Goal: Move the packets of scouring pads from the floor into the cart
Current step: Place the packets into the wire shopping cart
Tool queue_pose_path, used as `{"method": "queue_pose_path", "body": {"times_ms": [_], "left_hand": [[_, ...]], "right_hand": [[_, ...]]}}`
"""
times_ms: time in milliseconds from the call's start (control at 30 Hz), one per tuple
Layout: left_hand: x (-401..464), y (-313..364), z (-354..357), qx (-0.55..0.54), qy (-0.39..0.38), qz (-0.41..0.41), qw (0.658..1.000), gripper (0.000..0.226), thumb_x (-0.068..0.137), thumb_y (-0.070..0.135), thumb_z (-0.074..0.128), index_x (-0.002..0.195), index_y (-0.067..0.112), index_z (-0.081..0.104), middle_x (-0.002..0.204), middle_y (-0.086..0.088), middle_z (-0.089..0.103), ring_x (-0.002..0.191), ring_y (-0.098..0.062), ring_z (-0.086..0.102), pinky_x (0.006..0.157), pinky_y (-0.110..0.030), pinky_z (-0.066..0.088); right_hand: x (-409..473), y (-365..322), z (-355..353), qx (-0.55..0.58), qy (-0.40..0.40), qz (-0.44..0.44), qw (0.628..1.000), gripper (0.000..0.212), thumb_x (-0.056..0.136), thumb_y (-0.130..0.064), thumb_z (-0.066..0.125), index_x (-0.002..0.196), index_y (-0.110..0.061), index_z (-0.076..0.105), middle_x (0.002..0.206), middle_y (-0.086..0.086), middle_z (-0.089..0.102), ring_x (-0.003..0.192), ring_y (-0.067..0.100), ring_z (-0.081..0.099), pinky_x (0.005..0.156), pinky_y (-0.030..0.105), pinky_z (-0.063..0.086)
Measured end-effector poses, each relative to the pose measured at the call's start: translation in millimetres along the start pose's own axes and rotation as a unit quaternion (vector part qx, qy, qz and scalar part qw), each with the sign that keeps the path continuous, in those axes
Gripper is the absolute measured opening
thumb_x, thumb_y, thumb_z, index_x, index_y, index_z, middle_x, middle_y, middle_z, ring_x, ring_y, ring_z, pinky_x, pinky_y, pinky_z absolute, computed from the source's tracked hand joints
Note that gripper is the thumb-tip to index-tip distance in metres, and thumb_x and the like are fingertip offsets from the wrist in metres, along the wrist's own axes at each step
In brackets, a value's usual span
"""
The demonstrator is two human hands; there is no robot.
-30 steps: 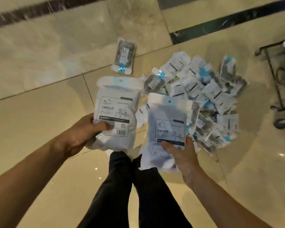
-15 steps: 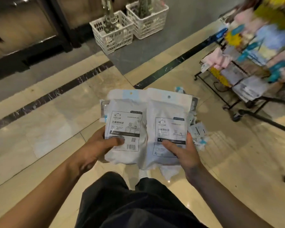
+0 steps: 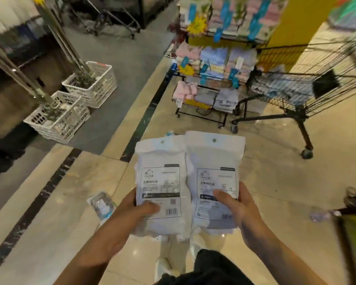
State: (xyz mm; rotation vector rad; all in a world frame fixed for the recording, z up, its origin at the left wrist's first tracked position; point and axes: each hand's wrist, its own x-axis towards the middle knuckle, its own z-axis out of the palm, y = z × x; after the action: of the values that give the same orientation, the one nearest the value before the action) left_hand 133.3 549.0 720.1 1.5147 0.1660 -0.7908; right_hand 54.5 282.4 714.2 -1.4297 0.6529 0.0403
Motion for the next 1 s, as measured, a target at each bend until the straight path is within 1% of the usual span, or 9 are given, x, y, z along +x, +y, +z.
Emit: {"method": "queue_pose_path", "body": {"times_ms": [100, 167, 233, 333, 467, 600, 733, 867, 1000], "left_hand": [[18, 8, 14, 0.020, -0.034, -0.004, 0.999, 0.066, 0.066, 0.018, 0.081, 0.131, 0.025, 0.067, 0.122, -0.003, 0.078, 0.115, -0.028, 0.073, 0.104, -0.052, 0.055], [32, 12, 30, 0.037, -0.067, -0.012, 0.997, 0.064, 0.072, 0.013, 0.085, 0.132, 0.027, 0.067, 0.123, -0.001, 0.078, 0.116, -0.027, 0.073, 0.104, -0.050, 0.055], [43, 16, 51, 0.051, -0.095, -0.025, 0.994, 0.063, 0.077, 0.009, 0.084, 0.134, 0.029, 0.065, 0.123, -0.001, 0.078, 0.116, -0.027, 0.073, 0.105, -0.051, 0.054], [58, 23, 89, 0.066, -0.125, -0.037, 0.989, 0.068, 0.069, 0.015, 0.082, 0.132, 0.030, 0.065, 0.122, -0.002, 0.078, 0.115, -0.030, 0.074, 0.105, -0.057, 0.053], [82, 31, 148, 0.086, -0.152, -0.039, 0.984, 0.054, 0.085, -0.001, 0.075, 0.129, 0.027, 0.066, 0.117, -0.002, 0.080, 0.110, -0.027, 0.076, 0.102, -0.052, 0.055], [113, 44, 224, 0.100, -0.165, -0.044, 0.980, 0.052, 0.086, -0.002, 0.076, 0.129, 0.025, 0.066, 0.116, -0.004, 0.080, 0.106, -0.027, 0.077, 0.095, -0.047, 0.057], [144, 63, 314, 0.112, -0.183, -0.035, 0.976, 0.066, 0.066, 0.013, 0.081, 0.129, 0.024, 0.066, 0.117, -0.003, 0.080, 0.105, -0.025, 0.078, 0.088, -0.043, 0.058], [177, 74, 394, 0.124, -0.191, -0.035, 0.973, 0.069, 0.069, 0.008, 0.085, 0.132, 0.027, 0.065, 0.121, -0.002, 0.079, 0.111, -0.027, 0.076, 0.099, -0.050, 0.056], [205, 84, 450, 0.130, -0.177, -0.045, 0.975, 0.054, 0.085, 0.003, 0.079, 0.132, 0.027, 0.065, 0.122, -0.001, 0.078, 0.115, -0.027, 0.074, 0.106, -0.053, 0.053]], "right_hand": [[-17, 5, -20, 0.028, 0.047, -0.008, 0.998, 0.044, 0.092, -0.022, 0.078, 0.132, -0.034, 0.062, 0.120, -0.011, 0.079, 0.111, 0.017, 0.076, 0.098, 0.047, 0.059], [-26, 7, -37, 0.038, 0.079, -0.012, 0.996, 0.044, 0.093, -0.021, 0.076, 0.132, -0.033, 0.061, 0.119, -0.011, 0.079, 0.108, 0.016, 0.076, 0.092, 0.041, 0.060], [-34, 7, -55, 0.053, 0.111, -0.012, 0.992, 0.047, 0.092, -0.022, 0.077, 0.134, -0.034, 0.059, 0.120, -0.010, 0.078, 0.107, 0.018, 0.076, 0.089, 0.042, 0.060], [-41, 10, -86, 0.072, 0.155, -0.001, 0.985, 0.052, 0.089, -0.023, 0.081, 0.135, -0.033, 0.059, 0.121, -0.009, 0.078, 0.108, 0.019, 0.076, 0.092, 0.045, 0.059], [-36, 4, -133, 0.094, 0.194, 0.009, 0.976, 0.051, 0.084, -0.031, 0.084, 0.128, -0.042, 0.060, 0.117, -0.015, 0.078, 0.105, 0.014, 0.075, 0.083, 0.034, 0.056], [-10, -9, -208, 0.102, 0.210, 0.014, 0.972, 0.040, 0.093, -0.027, 0.076, 0.125, -0.045, 0.060, 0.117, -0.015, 0.078, 0.106, 0.014, 0.072, 0.079, 0.030, 0.052], [16, -25, -292, 0.104, 0.219, 0.009, 0.970, 0.045, 0.095, -0.025, 0.073, 0.132, -0.046, 0.060, 0.120, -0.017, 0.077, 0.111, 0.014, 0.071, 0.086, 0.033, 0.052], [40, -36, -371, 0.109, 0.224, 0.002, 0.968, 0.042, 0.095, -0.022, 0.073, 0.133, -0.038, 0.063, 0.118, -0.013, 0.079, 0.104, 0.008, 0.075, 0.082, 0.027, 0.052], [69, -50, -429, 0.112, 0.232, 0.008, 0.966, 0.041, 0.094, -0.025, 0.074, 0.129, -0.042, 0.062, 0.115, -0.015, 0.079, 0.103, 0.011, 0.075, 0.080, 0.029, 0.054]]}}
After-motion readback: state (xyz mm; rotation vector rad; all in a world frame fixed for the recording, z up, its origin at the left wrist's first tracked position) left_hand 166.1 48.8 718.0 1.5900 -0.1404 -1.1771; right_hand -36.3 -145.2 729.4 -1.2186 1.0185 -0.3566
